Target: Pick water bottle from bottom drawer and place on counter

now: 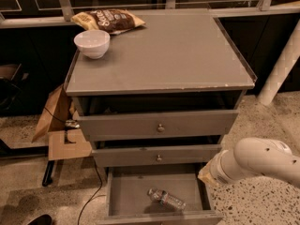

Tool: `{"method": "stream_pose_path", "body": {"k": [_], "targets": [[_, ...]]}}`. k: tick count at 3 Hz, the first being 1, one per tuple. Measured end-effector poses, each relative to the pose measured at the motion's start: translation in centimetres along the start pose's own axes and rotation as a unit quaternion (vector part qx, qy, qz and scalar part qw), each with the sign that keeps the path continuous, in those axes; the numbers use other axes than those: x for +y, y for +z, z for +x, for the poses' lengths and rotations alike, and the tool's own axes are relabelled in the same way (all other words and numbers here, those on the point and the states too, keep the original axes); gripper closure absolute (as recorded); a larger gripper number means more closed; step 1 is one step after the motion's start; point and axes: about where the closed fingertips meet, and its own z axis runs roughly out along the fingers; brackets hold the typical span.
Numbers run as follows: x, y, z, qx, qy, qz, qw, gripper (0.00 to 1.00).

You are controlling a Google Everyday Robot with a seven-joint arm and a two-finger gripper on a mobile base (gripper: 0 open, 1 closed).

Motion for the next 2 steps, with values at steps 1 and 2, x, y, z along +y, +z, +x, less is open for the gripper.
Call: {"method": "stream_pose_path", "body": {"k": [1,2], "targets": [[-1.1,3.1,1.9,-0.022,0.012,0.014,0.9996,1.00],[-2.7,8.1,3.2,-0.060,0.048,0.028,0.9967,1.00]]}}
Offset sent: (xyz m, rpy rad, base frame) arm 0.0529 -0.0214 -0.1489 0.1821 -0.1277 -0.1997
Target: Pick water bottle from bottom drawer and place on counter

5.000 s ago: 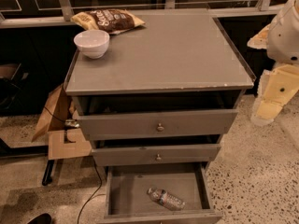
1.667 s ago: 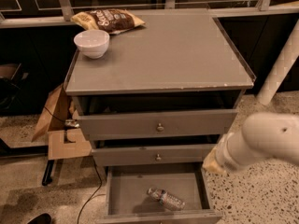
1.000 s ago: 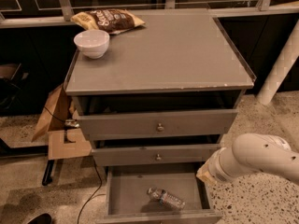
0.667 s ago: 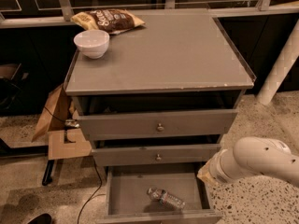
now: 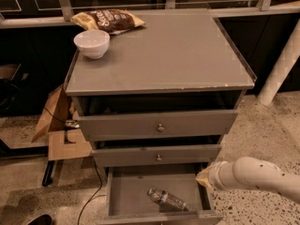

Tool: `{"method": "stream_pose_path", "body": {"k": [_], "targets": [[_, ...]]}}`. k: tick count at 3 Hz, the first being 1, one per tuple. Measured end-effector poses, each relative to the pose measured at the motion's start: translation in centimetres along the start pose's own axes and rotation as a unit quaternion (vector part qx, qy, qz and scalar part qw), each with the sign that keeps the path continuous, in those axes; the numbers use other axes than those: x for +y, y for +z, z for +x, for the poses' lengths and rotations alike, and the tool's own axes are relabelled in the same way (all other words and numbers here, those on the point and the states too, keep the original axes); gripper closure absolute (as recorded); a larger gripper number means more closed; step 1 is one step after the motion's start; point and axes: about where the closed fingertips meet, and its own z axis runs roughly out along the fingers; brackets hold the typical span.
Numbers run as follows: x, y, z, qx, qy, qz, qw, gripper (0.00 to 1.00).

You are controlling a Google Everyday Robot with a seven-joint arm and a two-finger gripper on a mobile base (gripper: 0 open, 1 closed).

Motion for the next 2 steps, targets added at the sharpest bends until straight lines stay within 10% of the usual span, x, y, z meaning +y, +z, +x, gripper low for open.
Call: {"method": "stream_pose_path", "body": {"k": [2], "targets": [[-0.9,8.5,2.9,-0.029,0.046,-0.015,0.9984,1.00]]}}
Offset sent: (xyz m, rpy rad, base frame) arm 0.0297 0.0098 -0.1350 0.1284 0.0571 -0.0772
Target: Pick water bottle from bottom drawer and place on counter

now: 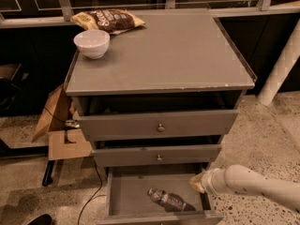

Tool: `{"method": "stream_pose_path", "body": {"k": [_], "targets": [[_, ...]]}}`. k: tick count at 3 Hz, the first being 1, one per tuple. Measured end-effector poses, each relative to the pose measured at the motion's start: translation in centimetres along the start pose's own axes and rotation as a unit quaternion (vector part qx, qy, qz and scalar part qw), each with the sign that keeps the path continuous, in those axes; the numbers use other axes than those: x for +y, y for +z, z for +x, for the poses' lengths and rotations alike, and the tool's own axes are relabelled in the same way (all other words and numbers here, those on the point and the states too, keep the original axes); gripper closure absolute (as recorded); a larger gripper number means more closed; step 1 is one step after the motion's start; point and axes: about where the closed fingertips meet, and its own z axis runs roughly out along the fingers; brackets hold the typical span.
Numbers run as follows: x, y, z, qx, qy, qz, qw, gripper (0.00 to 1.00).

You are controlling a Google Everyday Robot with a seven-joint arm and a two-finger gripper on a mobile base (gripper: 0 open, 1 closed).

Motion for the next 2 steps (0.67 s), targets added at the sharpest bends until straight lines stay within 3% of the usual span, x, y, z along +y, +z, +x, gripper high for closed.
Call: {"method": "stream_pose_path", "body": {"k": [2], "targets": [[2.3,6.4,2.2,0.021,-0.010,-0.047,0.9986,1.00]]}}
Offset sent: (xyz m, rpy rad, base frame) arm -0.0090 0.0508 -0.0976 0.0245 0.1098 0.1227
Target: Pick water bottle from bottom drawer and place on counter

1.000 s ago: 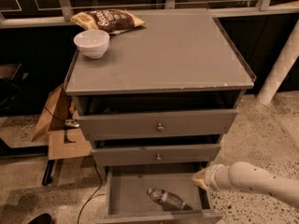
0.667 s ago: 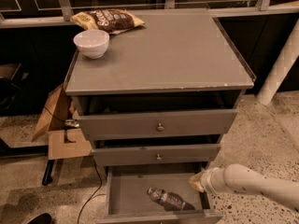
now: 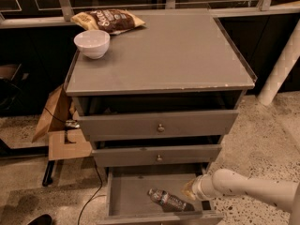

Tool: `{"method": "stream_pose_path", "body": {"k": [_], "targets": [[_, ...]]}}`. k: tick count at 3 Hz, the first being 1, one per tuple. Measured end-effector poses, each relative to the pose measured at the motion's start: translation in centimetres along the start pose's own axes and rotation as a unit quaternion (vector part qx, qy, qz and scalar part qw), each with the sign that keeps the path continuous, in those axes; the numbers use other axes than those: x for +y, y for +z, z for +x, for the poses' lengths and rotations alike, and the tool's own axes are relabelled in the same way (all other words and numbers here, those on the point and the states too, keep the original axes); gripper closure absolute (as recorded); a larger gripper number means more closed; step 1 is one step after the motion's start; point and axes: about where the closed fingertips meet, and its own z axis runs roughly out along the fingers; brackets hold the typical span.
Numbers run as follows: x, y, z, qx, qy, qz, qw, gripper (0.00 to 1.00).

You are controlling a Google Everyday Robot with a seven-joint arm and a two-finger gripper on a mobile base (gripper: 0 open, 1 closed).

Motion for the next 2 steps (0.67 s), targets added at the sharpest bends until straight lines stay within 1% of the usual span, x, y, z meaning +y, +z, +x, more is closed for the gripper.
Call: {"method": "stream_pose_path", "body": {"k": [1,2], "targets": [[0.14,0.19,0.10,0.000,0.001,-0.002,1.0000,1.00],[0.20,0.85,0.63,-0.001,-0.002,0.006,1.0000,1.00]]}}
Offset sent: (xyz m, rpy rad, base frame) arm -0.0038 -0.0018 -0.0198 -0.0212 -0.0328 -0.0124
